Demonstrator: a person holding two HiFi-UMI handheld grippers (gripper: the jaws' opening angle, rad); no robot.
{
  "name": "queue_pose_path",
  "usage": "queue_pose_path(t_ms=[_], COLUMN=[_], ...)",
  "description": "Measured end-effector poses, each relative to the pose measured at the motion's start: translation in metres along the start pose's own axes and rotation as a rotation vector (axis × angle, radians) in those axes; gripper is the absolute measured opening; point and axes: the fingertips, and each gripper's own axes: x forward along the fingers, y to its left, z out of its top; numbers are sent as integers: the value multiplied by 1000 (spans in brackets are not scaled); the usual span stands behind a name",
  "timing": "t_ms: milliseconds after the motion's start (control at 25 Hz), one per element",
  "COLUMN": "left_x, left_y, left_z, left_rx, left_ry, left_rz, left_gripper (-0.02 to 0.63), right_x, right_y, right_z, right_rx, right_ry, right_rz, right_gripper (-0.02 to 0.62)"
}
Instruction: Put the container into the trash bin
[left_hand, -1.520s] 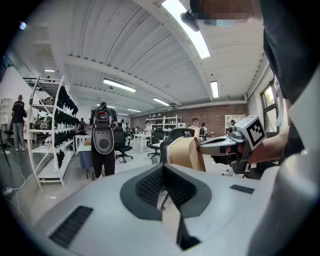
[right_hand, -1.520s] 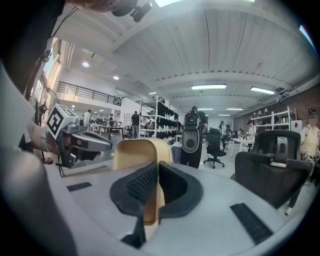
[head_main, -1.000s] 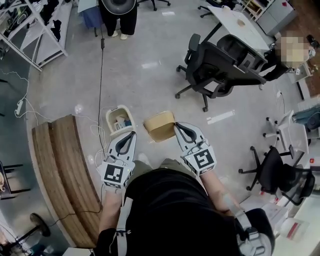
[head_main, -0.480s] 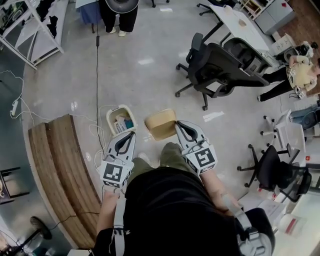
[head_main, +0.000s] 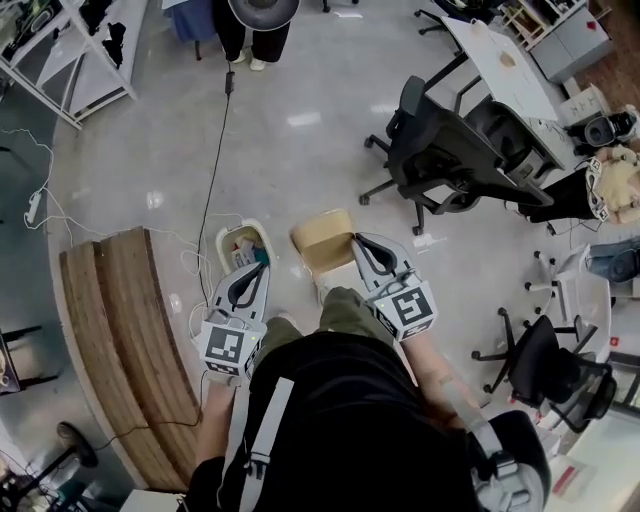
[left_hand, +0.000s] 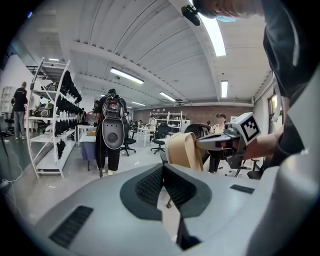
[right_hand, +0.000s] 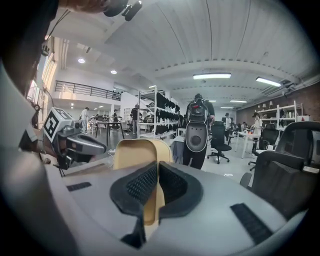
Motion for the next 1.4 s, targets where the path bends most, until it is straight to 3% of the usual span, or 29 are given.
queue_pose_path(t_ms=[280,720,1120,1400], left_x=[48,74,46,-2], left_y=[24,46,67,86], left_z=[23,41,23,4], left_rx=[28,-48,-131,-185], left_ry=[2,-9,-10,-19], left_rz=[74,318,531,637], left_gripper=[9,9,9,9], right_x=[46,104,149,175], right_y=[-44,-71,-43,9], right_z=[15,28,29,31], right_rx=[-5,-18,-69,-124], right_ry=[-13,-26,0,27], right_rz=[107,339,540,644], right_gripper=[23,24,23,23])
